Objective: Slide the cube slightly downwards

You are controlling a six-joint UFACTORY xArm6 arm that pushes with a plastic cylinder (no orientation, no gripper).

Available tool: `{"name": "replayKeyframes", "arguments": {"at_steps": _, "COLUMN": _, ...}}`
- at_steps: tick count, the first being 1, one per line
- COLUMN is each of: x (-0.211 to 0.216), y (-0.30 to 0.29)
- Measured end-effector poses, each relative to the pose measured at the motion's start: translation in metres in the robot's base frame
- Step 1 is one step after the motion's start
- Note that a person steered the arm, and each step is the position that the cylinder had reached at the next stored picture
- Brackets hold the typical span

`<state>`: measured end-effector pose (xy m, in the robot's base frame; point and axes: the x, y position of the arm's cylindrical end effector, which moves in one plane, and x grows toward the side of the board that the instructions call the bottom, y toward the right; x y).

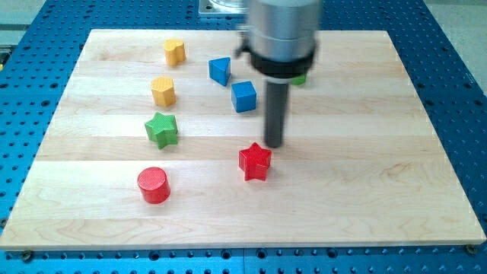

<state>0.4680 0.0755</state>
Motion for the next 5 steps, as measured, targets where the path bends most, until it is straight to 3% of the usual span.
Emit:
{"name": "replayKeyframes", "arguments": {"at_steps": 1, "x": -0.05, "y": 0.065}}
{"name": "replayKeyframes", "arguments": {"at_steps": 2, "x": -0.104, "y": 0.063}}
{"name": "replayKeyframes", "arguments": {"at_steps": 5, "x": -0.124, "y": -0.058}}
